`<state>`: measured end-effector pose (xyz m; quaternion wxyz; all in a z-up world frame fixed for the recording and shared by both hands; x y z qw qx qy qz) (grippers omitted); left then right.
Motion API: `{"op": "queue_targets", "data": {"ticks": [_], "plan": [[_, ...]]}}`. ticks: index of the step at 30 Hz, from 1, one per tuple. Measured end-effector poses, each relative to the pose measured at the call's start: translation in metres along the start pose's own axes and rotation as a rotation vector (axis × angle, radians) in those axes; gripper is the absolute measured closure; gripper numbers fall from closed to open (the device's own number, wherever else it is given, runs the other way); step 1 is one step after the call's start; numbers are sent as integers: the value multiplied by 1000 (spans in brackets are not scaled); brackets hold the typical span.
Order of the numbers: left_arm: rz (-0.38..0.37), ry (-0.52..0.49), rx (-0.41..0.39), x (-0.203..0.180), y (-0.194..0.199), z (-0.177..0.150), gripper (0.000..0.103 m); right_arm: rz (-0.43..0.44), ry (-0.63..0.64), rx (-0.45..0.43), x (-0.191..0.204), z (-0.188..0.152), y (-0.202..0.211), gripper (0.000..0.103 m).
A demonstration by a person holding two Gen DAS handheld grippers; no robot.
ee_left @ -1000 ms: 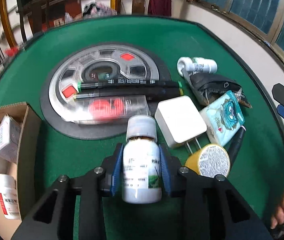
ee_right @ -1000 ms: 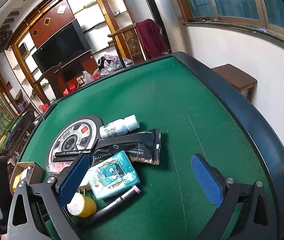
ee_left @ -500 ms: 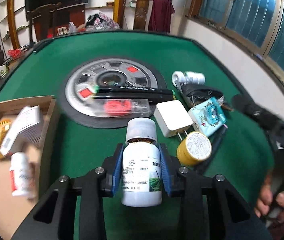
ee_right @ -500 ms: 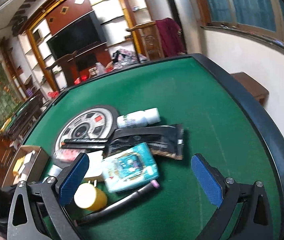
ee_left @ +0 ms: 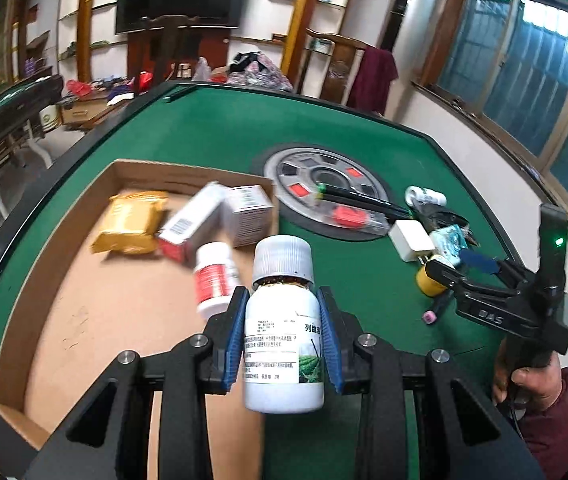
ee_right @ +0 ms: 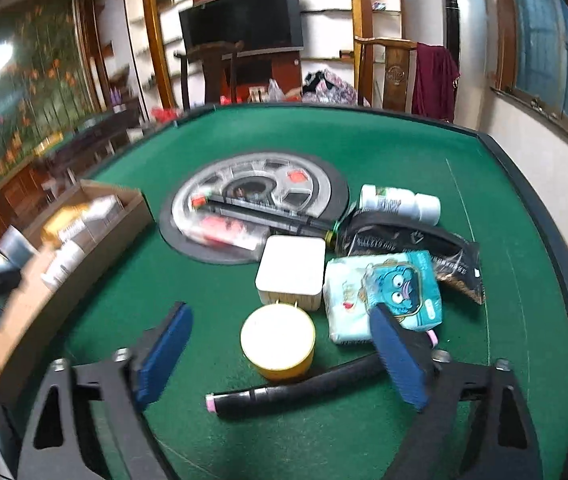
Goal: Organize objects
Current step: 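Carry the bottle into the tray with the left gripper while the right gripper places the yellow jar there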
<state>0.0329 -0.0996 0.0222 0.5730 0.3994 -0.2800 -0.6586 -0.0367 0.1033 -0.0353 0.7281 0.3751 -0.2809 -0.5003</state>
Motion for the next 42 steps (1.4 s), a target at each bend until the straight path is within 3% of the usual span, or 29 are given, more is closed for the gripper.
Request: {"op": "queue_targets", "data": {"ticks": [4,10,15,21,26,33,42], "plan": [[-7,25,-7,14,4,-4,70,-38,13,56,3,-4,-18,60],[-5,49,-22,36,11,-9,70,-26,-20,61,7,-9,-11,60],[27,89,-31,69,20,-6,70,47,-19,29,31,1,17,60],[130,89,1,110,14,4,70,222,55,-2,105,31,50,59],[159,89,65,135,-9,12,70,362,144,64,189,42,36,59],[190,88,106,155,-32,30,70,359,256,154,268,32,-10,59],[137,151,106,168,-32,29,69,288,286,192,291,34,-45,59]]}}
Point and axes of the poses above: each gripper's, at about its wrist camera, not at the fingertips, and y roughly against the way its jaws point, x to its left, z to its top, the point moved 8 cm from there along -y, roughly the way its jaws point, and after that the axes turned 11 degrees about x, right-handed, at the moved point
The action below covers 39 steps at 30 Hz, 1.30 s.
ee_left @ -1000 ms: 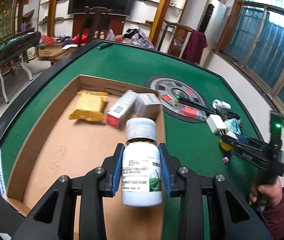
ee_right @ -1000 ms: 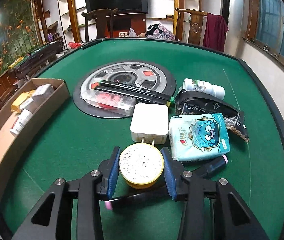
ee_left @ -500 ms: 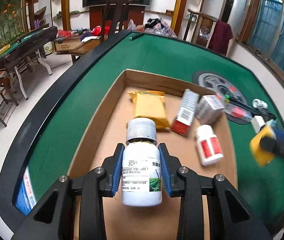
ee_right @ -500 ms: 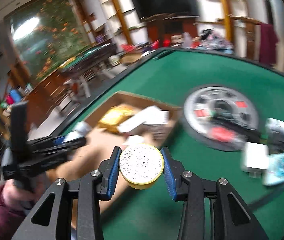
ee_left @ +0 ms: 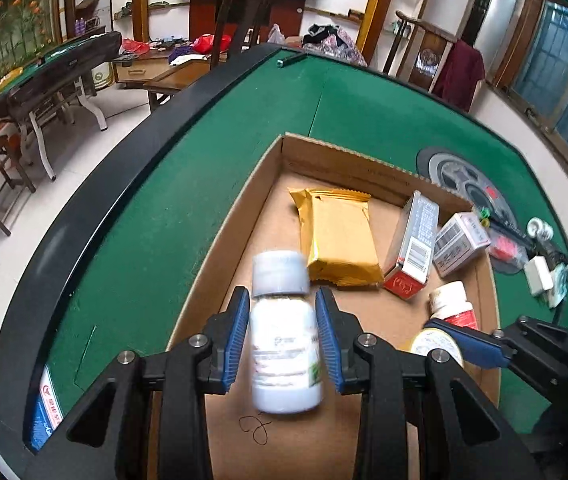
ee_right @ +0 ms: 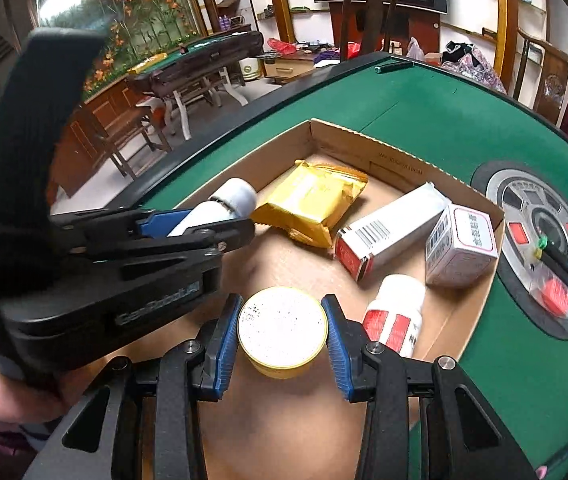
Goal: Organize objects
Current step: 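Carry the bottle into the tray with the left gripper while the right gripper places the yellow jar there, then swing the left gripper to the black markers on the table and grasp them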
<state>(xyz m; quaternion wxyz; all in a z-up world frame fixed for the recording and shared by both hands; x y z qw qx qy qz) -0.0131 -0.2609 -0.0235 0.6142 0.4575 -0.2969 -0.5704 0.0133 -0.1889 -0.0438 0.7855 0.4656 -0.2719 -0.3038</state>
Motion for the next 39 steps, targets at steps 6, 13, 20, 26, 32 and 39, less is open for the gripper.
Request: {"op": "queue_targets", "data": {"ticks": [6,13,20,26,32,39], "plan": [[-53,33,-49,6,14,-1,49,-33,8,14,3,1,-5,59],[-105,83,-103,11,47,-4,30,-32,-4,-24,0,3,11,41],[-150,43,-114,-15,70,-13,18,-57,-103,-175,-49,-10,87,8],[-191,-95,-94,-77,70,-20,17,-171,-285,-204,-143,-51,119,8],[-245,-194,-53,-140,61,-29,17,-257,-536,-236,-256,-106,145,8],[-201,-451,-114,-231,47,-6,18,-289,-656,-306,-328,-132,170,8]]}}
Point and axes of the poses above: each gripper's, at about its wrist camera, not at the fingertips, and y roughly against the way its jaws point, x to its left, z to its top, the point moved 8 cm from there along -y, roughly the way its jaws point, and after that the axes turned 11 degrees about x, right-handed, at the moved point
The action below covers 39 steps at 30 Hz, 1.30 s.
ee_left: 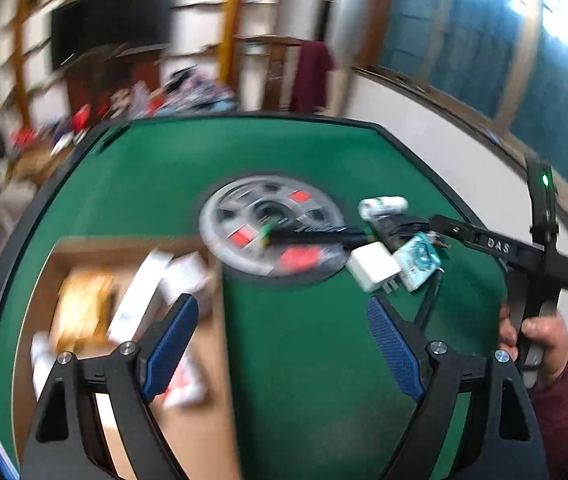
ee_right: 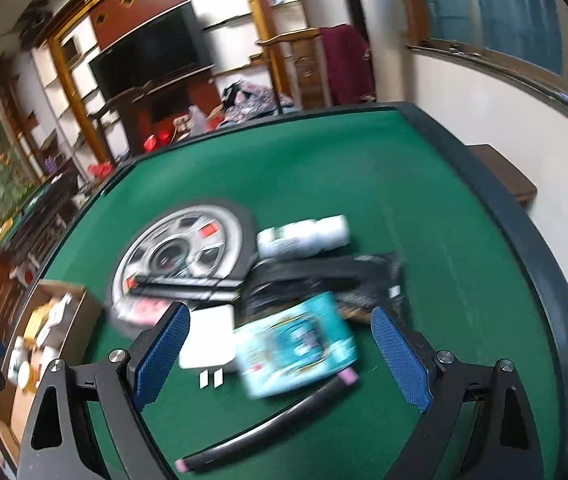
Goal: Organize objects
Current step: 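Swing the left gripper to the black markers on the table and grasp them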
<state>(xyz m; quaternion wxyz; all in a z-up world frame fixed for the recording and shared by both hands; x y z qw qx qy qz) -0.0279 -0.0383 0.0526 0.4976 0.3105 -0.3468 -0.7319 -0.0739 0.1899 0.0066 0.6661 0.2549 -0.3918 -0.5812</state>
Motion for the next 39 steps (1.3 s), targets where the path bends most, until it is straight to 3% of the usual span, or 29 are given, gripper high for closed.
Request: {"op": "queue_targets", "data": {"ticks": [4,7,11,14,17,19,26,29,31,36,39], "plan": [[50,-75,62,-15,-42,33,18,41,-53,-35,-21,-1,-2,8],[80,-65,85,-16,-74,57,18,68,-101,15,-35,-4,-14,8],[36,-25,141,-19,-121,83,18,83,-132,-11,-38,0,-8,8],[32,-7,241,-20,-160,89,18,66,-110,-23,-34,1,-5,8],[18,-18,352,-23,-181,77,18,56,-92,-20,-30,1,-6,8],[-62,-13,393,-30,-178,65,24,49,-91,-16,-30,0,-7,8],[-137,-77,450,-52,-139,2,38,47,-95,16,-29,-6,-16,8],[-182,-61,453,-58,-121,-17,47,50,-108,22,-32,-7,-18,8],[-186,-4,396,-50,-110,-9,47,61,-123,30,-34,-8,-19,8],[-108,124,285,-19,-112,20,47,63,-157,40,-42,-10,-22,8],[-76,123,291,-16,-128,33,54,61,-161,49,-44,-10,-24,8]]}}
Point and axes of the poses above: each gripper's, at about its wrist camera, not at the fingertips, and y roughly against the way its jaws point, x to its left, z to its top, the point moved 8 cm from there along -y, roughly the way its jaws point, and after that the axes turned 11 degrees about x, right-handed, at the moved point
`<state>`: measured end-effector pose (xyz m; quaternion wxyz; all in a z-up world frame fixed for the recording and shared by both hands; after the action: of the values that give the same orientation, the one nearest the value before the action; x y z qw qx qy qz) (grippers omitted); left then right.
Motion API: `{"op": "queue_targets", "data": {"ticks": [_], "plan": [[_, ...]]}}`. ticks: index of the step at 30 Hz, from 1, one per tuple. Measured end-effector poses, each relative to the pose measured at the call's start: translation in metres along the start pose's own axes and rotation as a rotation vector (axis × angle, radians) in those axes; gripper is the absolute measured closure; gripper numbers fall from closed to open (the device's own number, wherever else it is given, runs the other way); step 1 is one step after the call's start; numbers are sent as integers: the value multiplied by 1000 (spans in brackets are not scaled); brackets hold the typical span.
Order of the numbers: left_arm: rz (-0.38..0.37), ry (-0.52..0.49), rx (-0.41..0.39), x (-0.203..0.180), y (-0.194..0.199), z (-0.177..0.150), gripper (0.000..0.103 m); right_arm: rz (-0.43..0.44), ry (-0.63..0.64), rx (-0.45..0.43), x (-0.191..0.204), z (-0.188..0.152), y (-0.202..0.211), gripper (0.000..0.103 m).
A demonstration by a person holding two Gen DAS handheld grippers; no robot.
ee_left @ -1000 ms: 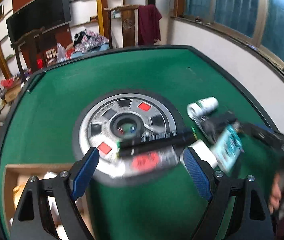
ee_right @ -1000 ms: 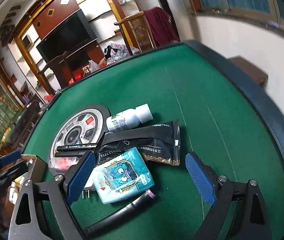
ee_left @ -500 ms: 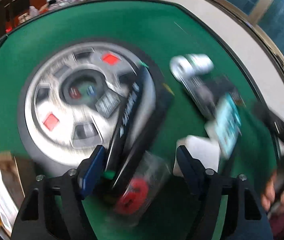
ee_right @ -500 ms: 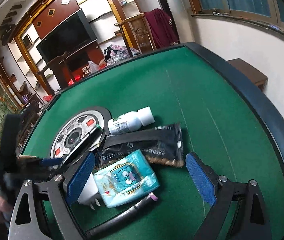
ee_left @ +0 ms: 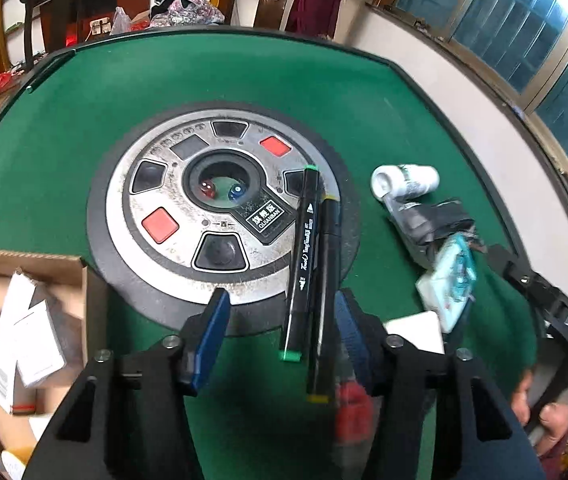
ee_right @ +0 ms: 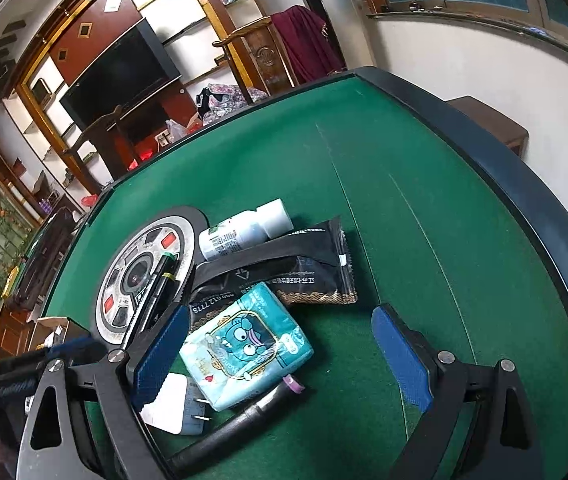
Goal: Organize objects
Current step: 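Swing the left gripper to the black markers on the table and grasp them, then lift one black marker with the left gripper while the right gripper grasps the other marker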
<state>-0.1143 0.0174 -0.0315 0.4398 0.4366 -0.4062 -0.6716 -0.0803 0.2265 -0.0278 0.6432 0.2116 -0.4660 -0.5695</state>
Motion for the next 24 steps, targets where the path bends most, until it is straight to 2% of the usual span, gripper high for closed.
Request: {"op": "queue_targets", "data": {"ticks": [1,3,8,12,21,22,23,24], "plan": [[4,-10,12,2,-3,0,59,1,-2,7,0,0,-1,8],[15,-24,24,-4,-14,3,60,19,-10,25,0,-2,-4,8],[52,-33,1,-3,-14,13,69,32,-1,40,5,-4,-6,8],[89,-38,14,-3,-22,15,70,37,-1,41,6,-5,-6,8],[281,-170,-24,-25,-34,35,69,29,15,39,11,-5,-7,8],[291,-169,-28,-27,-34,35,72,25,17,35,10,-5,-6,8],[276,-170,-27,-28,-33,34,83,20,20,30,11,-5,-5,8],[257,-169,-26,-30,-33,32,88,19,22,27,11,-4,-5,8]]}}
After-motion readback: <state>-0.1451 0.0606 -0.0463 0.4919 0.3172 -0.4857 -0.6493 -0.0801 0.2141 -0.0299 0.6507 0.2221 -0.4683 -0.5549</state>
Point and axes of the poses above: each gripper's, at about its wrist camera, not at the fingertips, and y roughly against the way its jaws point, x to its left, z to its top, the point moved 8 cm from there along -y, roughly the way its jaws point, and after that the axes turned 11 degrees about x, right-handed, at the moved point
